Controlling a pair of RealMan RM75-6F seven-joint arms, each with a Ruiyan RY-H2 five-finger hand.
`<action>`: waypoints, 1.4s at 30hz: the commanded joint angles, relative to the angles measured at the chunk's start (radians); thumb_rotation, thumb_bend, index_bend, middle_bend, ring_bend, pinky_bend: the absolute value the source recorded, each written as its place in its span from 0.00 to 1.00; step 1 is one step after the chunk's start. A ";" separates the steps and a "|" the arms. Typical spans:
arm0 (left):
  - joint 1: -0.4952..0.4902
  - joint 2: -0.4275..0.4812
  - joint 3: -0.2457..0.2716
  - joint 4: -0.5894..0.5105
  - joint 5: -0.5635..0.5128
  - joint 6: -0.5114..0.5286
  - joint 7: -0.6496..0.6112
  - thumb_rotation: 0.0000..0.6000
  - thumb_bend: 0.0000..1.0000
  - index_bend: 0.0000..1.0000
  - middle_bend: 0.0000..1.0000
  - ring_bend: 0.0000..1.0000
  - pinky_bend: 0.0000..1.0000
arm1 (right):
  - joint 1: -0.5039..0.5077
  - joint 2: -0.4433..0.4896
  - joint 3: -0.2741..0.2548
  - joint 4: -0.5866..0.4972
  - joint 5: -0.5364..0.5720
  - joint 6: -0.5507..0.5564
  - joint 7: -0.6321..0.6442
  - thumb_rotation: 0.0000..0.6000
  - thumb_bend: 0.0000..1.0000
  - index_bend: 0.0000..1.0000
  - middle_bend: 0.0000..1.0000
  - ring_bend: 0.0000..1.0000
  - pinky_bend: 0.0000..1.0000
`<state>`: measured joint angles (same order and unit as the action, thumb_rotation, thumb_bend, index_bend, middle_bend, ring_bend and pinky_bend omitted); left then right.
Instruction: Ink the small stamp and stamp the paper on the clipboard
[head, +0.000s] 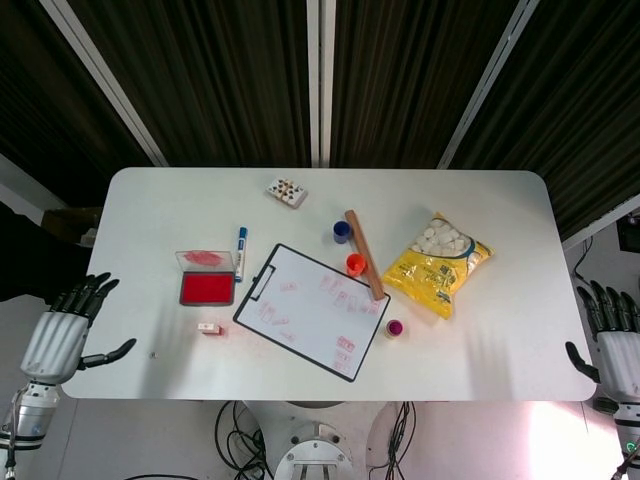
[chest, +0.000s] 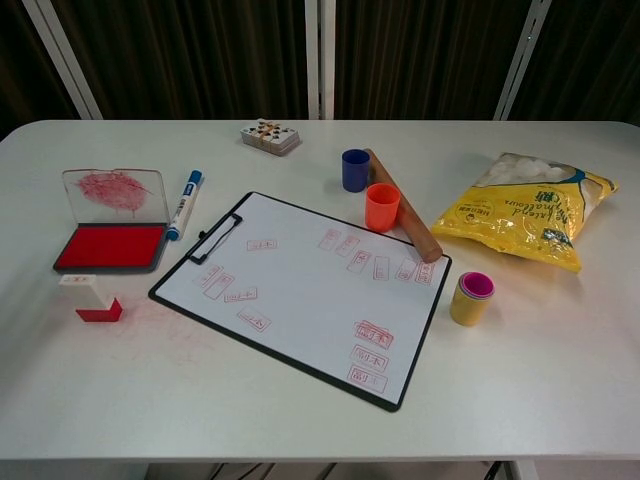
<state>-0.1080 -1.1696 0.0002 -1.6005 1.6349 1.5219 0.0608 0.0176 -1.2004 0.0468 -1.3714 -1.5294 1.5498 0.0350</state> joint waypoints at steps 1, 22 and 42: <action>-0.009 -0.003 0.008 -0.033 -0.007 -0.032 0.037 0.35 0.12 0.13 0.10 0.12 0.28 | 0.001 0.001 0.000 0.003 0.002 -0.005 0.004 1.00 0.23 0.00 0.00 0.00 0.00; -0.175 -0.144 -0.018 -0.146 -0.098 -0.325 0.402 1.00 0.13 0.21 0.31 0.58 0.77 | -0.008 0.007 -0.004 0.016 0.004 -0.005 0.019 1.00 0.23 0.00 0.00 0.00 0.00; -0.268 -0.314 -0.030 0.009 -0.220 -0.423 0.519 1.00 0.19 0.31 0.35 0.61 0.80 | -0.009 0.008 -0.002 0.027 0.013 -0.018 0.034 1.00 0.24 0.00 0.00 0.00 0.00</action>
<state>-0.3730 -1.4793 -0.0322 -1.5977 1.4165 1.1000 0.5790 0.0091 -1.1929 0.0453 -1.3448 -1.5162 1.5321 0.0687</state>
